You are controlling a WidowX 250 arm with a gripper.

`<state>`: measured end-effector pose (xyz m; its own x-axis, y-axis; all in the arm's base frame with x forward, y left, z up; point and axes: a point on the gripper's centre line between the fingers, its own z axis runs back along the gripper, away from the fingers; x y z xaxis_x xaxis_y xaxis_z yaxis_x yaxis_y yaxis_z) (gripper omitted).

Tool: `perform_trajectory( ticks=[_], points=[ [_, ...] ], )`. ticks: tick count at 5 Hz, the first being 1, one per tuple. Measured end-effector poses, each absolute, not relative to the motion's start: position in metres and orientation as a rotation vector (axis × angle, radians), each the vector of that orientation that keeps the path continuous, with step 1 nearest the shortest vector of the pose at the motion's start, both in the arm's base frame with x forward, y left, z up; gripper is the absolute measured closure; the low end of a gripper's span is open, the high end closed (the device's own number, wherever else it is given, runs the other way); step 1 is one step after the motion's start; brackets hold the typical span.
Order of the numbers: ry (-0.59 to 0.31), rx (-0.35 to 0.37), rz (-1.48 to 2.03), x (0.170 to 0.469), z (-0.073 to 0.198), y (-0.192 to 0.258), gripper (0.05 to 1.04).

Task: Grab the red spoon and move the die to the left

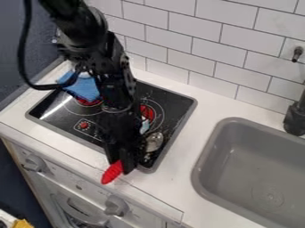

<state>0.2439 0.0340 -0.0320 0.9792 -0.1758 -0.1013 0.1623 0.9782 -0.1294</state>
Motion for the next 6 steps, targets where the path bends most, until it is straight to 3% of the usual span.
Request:
perform_trajectory(
  ticks=[3,6],
  points=[
    [0.124,-0.138,-0.065,0.254,-0.03,0.054,0.703],
    [0.035,-0.128,0.043,0.282,-0.008,0.093,0.704]
  ],
)
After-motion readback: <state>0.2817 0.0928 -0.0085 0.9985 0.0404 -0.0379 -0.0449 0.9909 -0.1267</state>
